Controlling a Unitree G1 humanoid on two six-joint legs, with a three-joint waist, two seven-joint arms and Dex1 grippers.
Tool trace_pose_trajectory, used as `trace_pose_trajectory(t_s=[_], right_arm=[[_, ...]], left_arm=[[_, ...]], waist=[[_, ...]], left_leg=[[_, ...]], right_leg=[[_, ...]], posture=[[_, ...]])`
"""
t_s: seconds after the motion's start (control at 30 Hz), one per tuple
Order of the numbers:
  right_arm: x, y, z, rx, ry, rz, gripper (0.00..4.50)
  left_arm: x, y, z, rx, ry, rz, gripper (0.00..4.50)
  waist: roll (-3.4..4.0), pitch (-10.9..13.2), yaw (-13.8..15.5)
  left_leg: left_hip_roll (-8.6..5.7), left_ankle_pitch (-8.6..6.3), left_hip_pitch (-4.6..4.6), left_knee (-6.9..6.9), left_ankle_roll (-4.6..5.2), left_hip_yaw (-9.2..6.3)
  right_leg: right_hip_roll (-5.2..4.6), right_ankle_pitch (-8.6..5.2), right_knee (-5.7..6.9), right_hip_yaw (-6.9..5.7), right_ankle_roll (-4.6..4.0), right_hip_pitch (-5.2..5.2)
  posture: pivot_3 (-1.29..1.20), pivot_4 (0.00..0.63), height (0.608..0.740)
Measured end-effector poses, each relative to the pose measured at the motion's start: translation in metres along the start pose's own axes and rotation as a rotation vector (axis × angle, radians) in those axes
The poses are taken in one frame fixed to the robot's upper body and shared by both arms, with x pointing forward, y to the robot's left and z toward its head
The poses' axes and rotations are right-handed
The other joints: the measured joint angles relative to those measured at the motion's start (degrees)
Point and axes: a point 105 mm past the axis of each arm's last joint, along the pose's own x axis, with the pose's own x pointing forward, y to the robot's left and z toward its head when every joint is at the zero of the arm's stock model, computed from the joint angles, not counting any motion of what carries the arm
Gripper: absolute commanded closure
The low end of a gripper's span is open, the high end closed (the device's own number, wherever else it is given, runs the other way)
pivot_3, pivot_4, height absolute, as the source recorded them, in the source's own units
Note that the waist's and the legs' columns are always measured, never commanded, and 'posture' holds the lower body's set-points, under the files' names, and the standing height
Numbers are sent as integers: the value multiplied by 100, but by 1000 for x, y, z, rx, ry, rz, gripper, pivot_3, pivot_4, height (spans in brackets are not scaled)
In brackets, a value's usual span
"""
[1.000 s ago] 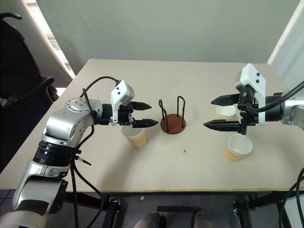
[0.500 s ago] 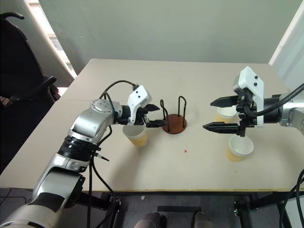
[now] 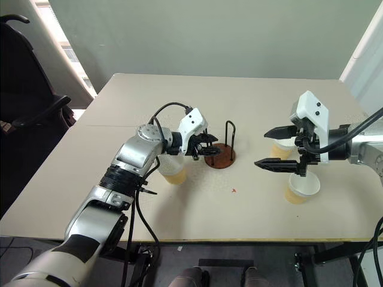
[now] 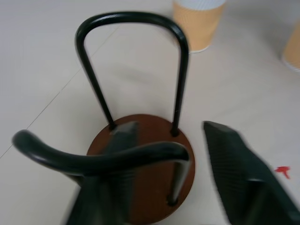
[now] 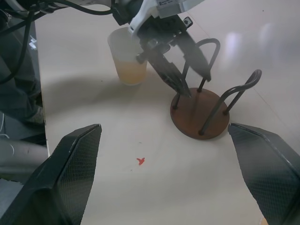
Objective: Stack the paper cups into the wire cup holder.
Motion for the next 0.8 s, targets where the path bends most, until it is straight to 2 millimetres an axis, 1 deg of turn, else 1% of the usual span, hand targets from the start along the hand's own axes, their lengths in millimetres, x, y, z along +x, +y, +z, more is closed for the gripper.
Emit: trace_pose_trajectory(t_s=[0.03, 0.07, 0.13, 0.17, 0.23, 0.27, 0.33, 0.43, 0.67, 0.8], right_arm=[[0, 1, -1, 2, 2, 2, 0], [-1, 1, -2, 3, 9, 2, 0], [-5, 2, -6, 7, 30, -8, 0], [-10, 2, -9, 11, 51, -20, 0], [-18, 3, -15, 21, 83, -31, 0], [-23, 3, -16, 25, 93, -38, 0], [-28, 4, -12, 19, 89, -46, 0], [-29, 6, -8, 8, 76, -44, 0], [-34, 8, -3, -1, 75, -64, 0], [-36, 8, -3, 8, 70, -70, 0]], left_arm=[[-2, -2, 4, 12, -11, -16, 3261], [-4, -4, 8, 23, -19, -31, 3692], [-9, -8, 14, 47, -35, -57, 4389], [-12, -11, 17, 58, -44, -74, 4452], [-16, -17, 18, 65, -55, -106, 4452], [-18, -24, 19, 66, -64, -139, 4452], [-19, -36, 19, 67, -77, -198, 4452], [-18, -56, 23, 87, -90, -292, 4452], [-14, -67, 25, 91, -95, -346, 4452], [-8, -81, 14, 64, -81, -400, 4452]], waist=[[0, 0, 0], [0, 0, 1], [0, 0, 7], [0, 0, 16], [0, 0, 23], [0, 0, 25], [0, 0, 23], [0, 0, 24], [0, 0, 23], [0, 0, 20]], left_leg=[[0, 1, -1, 0, 1, 0], [0, 1, -3, 0, 2, 0], [0, 3, -9, 1, 5, 0], [-1, 4, -12, 1, 8, 0], [-1, 4, -14, 3, 8, 1], [-1, 4, -15, 3, 8, 3], [-1, 4, -14, 3, 9, 5], [-1, 5, -13, 7, 10, 3], [-2, 8, -11, 14, 15, 4], [-2, 8, -11, 15, 16, 6]], right_leg=[[0, -1, 0, 0, 1, 0], [0, -1, 0, 0, 2, -1], [0, -3, -1, 0, 4, -3], [0, -5, -2, 0, 7, -2], [-1, -6, -4, 1, 9, -2], [-1, -7, -5, 1, 11, -2], [-2, -9, -4, 1, 13, -3], [-2, -10, 2, 1, 15, -2], [-4, -8, 8, 2, 17, 2], [-5, -7, 7, 3, 20, 2]], posture=[[0, 150, 740], [0, 150, 740], [0, 150, 740], [0, 150, 740], [0, 150, 740], [0, 150, 740], [0, 150, 740], [0, 150, 740], [0, 150, 740], [0, 150, 740]])
